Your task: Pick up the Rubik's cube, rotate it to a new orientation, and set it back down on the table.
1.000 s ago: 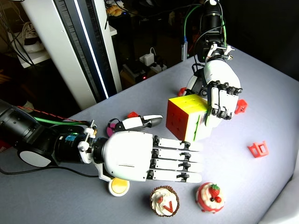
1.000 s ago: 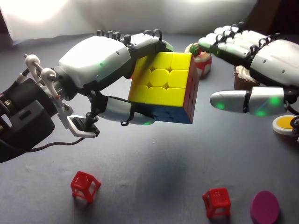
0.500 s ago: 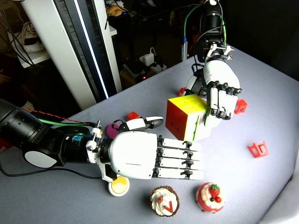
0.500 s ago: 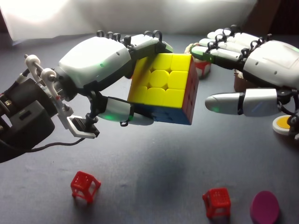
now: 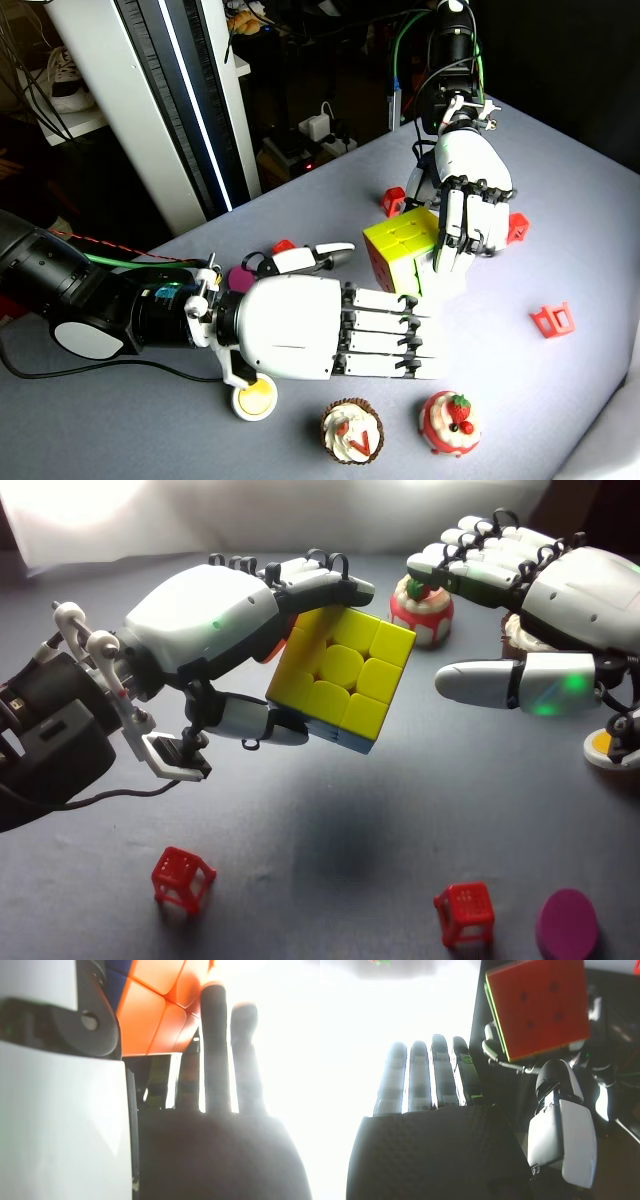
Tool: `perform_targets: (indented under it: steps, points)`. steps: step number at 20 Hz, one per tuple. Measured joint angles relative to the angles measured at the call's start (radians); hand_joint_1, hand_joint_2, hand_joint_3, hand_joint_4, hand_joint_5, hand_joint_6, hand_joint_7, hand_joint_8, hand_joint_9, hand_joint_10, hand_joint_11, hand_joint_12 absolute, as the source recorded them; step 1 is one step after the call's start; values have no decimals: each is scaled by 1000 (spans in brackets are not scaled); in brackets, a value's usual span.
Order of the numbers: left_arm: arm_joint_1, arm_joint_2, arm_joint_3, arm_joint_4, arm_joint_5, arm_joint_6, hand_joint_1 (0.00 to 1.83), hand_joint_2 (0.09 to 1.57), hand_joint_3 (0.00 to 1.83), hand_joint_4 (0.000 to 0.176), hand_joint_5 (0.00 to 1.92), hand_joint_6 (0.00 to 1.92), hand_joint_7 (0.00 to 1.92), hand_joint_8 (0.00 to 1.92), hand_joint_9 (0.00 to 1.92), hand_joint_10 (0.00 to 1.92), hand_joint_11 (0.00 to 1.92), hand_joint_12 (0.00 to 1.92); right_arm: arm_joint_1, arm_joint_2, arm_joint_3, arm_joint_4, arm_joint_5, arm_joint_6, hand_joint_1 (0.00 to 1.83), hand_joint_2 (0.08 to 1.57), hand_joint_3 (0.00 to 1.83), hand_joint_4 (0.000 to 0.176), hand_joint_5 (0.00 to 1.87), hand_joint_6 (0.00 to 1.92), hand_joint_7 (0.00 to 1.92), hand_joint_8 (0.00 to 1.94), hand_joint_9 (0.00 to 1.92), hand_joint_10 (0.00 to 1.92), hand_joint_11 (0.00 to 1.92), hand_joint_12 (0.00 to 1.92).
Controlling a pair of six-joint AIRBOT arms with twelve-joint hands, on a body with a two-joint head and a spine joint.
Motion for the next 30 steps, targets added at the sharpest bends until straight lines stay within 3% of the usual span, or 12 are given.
perform_targets:
  steps: [3, 4, 6, 9, 10, 11, 13, 17, 19, 21, 27, 30]
  points:
    - [0, 5, 0, -4, -10, -4, 1198, 1236, 10, 0, 687, 1297, 827, 1476, 766, 1735, 763, 1921, 11, 19, -5, -2, 10, 0, 0, 1138, 0, 0, 106, 3, 162, 3, 192, 19, 0, 632]
    - [0, 6, 0, -11, -19, -3, 1182, 956, 662, 0, 685, 1521, 827, 1665, 937, 1883, 984, 1921, 25, 28, -11, -5, 12, 0, 0, 1140, 0, 0, 89, 0, 122, 0, 179, 12, 0, 647]
    - [-3, 6, 0, -19, -26, 0, 1175, 870, 898, 0, 684, 1611, 813, 1801, 966, 1913, 1055, 1921, 39, 42, -23, -10, 26, 0, 0, 1169, 13, 0, 108, 9, 130, 5, 191, 16, 0, 645]
    - [-9, 8, 9, -30, -26, 3, 1177, 1189, 208, 0, 666, 1280, 719, 1733, 842, 1921, 952, 1921, 60, 48, -38, -45, 14, 1, 1, 1371, 17, 0, 142, 7, 161, 5, 216, 19, 0, 656]
    - [-10, 9, 13, -40, -27, 5, 1201, 1017, 552, 0, 692, 1343, 758, 1794, 1027, 1921, 1143, 1921, 69, 48, -38, -62, -5, 0, 1, 1285, 0, 0, 203, 16, 217, 8, 250, 27, 0, 767]
    - [-10, 10, 13, -48, -28, 6, 1201, 1017, 552, 0, 692, 1343, 758, 1794, 1027, 1921, 1143, 1921, 74, 49, -38, -69, -15, 0, 1, 1285, 0, 0, 203, 16, 217, 8, 250, 27, 0, 767]
    - [-16, 11, 17, -51, -28, 8, 1252, 672, 1180, 0, 800, 1576, 952, 1740, 1008, 1921, 1118, 1921, 81, 53, -38, -87, -41, 0, 0, 1226, 0, 0, 228, 17, 239, 8, 258, 28, 0, 863]
    - [-23, 17, 16, -48, -45, 11, 1171, 776, 1012, 0, 819, 1597, 804, 1717, 860, 1921, 911, 1921, 80, 52, -42, -97, -76, 0, 0, 1191, 0, 0, 272, 6, 241, 0, 234, 19, 0, 816]
    - [-23, 17, 16, -50, -46, 12, 1157, 768, 1054, 20, 782, 1658, 832, 1730, 893, 1921, 947, 1921, 80, 53, -42, -94, -80, 0, 0, 1188, 0, 0, 275, 6, 245, 1, 234, 19, 0, 789]
    - [-23, 17, 16, -53, -45, 12, 1207, 833, 782, 0, 879, 1269, 818, 1637, 782, 1871, 808, 1921, 80, 52, -42, -96, -80, 0, 0, 1191, 0, 0, 273, 3, 254, 3, 252, 26, 0, 844]
    - [-21, 16, 17, -60, -45, 12, 1193, 789, 1083, 0, 706, 1637, 855, 1903, 1039, 1921, 1130, 1921, 84, 53, -49, -114, -82, 0, 0, 1125, 0, 0, 221, 3, 191, 2, 172, 3, 0, 732]
    - [-16, 16, 15, -58, -51, 11, 1374, 723, 1056, 0, 741, 1543, 875, 1654, 868, 1789, 956, 1921, 85, 53, -48, -113, -81, 0, 0, 1133, 0, 0, 222, 4, 188, 2, 201, 14, 0, 822]
